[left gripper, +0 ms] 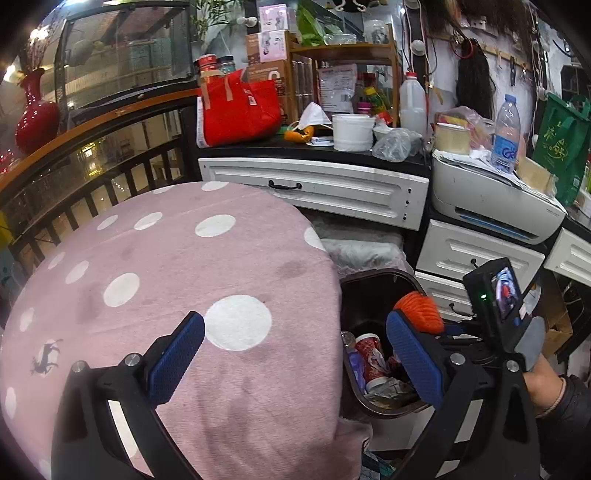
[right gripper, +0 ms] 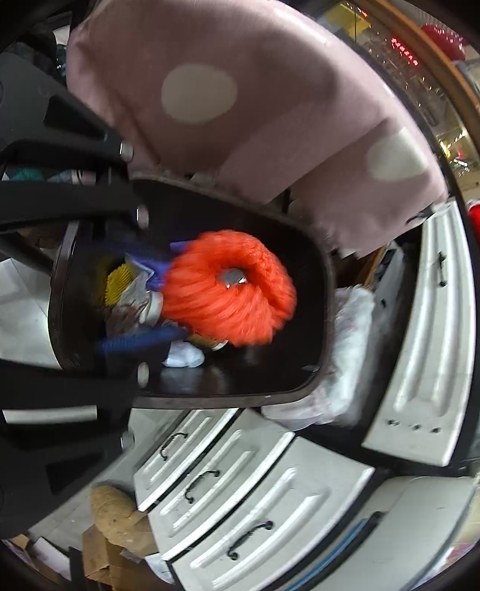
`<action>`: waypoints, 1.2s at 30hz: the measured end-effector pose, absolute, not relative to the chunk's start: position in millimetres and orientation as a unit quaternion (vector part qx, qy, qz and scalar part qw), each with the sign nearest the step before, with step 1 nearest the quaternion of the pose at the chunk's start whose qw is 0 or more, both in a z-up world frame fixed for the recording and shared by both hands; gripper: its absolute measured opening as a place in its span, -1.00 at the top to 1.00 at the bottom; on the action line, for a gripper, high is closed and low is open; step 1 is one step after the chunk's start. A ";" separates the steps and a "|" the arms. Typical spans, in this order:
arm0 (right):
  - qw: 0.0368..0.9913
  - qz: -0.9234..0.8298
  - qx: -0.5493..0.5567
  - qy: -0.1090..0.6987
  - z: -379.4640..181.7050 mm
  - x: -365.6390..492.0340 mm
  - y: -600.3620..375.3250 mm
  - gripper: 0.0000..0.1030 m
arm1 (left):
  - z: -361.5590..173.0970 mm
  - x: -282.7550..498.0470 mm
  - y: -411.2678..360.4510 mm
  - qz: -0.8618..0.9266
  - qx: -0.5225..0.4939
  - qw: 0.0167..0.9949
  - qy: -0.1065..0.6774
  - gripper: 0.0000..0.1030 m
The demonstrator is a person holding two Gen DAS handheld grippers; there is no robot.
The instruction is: Collect trash
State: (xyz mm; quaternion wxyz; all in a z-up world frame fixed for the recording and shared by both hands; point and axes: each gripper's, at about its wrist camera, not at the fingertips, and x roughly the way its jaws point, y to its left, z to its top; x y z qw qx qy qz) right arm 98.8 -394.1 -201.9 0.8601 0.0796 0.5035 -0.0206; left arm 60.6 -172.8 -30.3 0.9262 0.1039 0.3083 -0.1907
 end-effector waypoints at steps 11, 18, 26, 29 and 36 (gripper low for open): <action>0.875 -0.089 0.095 0.466 -167.5 68.4 -403.8 -0.37 | -34.8 58.2 -184.9 -0.204 0.111 0.920 0.315 -0.89; 0.912 -0.112 0.100 0.381 -104.9 42.6 -385.0 -0.61 | -28.4 51.4 -175.4 -0.200 0.102 0.924 0.309 -0.89; 0.941 -0.109 0.081 0.309 -55.4 18.8 -348.7 -0.78 | -18.0 33.4 -147.1 -0.182 0.087 0.935 0.293 -0.89; 0.947 -0.105 0.082 0.292 -45.2 9.9 -337.5 -0.80 | -15.0 27.6 -135.2 -0.172 0.083 0.938 0.289 -0.89; 0.960 -0.116 0.040 0.250 -29.1 -9.1 -302.5 -0.88 | -14.2 9.1 -105.5 -0.138 0.074 0.949 0.273 -0.89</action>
